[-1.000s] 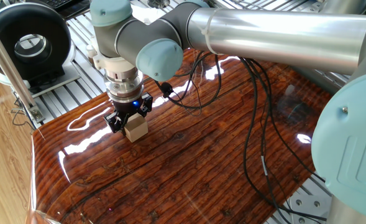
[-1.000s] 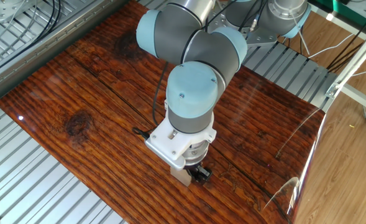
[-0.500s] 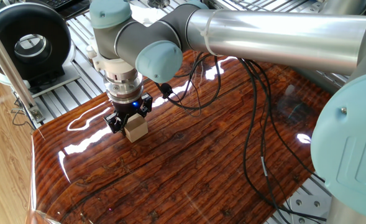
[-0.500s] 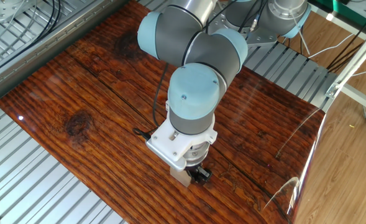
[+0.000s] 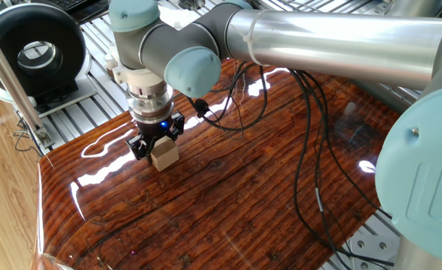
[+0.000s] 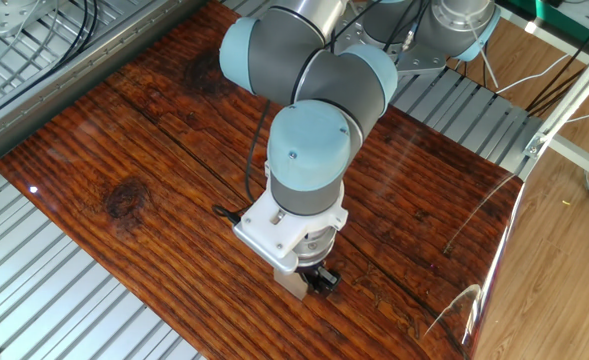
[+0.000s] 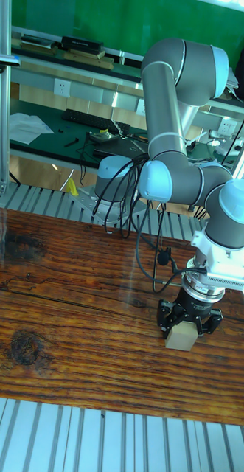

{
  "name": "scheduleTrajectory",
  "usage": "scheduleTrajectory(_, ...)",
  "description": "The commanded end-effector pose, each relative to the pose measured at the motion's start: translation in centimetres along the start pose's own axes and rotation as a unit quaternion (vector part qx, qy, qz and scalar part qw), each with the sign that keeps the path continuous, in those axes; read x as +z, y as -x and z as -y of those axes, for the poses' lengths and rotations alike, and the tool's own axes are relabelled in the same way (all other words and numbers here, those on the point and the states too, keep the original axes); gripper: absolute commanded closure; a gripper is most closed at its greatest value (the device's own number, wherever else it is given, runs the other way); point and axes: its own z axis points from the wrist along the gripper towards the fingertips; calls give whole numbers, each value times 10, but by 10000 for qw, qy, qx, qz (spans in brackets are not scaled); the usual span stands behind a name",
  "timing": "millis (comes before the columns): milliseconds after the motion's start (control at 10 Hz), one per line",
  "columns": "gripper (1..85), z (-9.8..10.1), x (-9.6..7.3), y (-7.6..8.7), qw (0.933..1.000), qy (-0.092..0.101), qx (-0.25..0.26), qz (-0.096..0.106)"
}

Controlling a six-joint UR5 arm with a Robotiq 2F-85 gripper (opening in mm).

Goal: Hold a small block with the gripper and sweep it from left to right on the table

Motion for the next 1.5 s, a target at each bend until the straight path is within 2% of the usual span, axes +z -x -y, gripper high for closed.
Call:
scheduleTrajectory(0, 847, -1, 2, 2, 10000, 32, 42, 15)
scheduleTrajectory(400, 847, -6, -1, 1, 10000, 48, 66, 22)
scheduleTrajectory(700, 847, -4, -4, -1, 9998, 176, 52, -44)
scheduleTrajectory(1000, 847, -8, 4, 1, 9999, 71, 105, 29)
scheduleTrajectory(1400, 847, -17, -3, -1, 9998, 123, 167, -12)
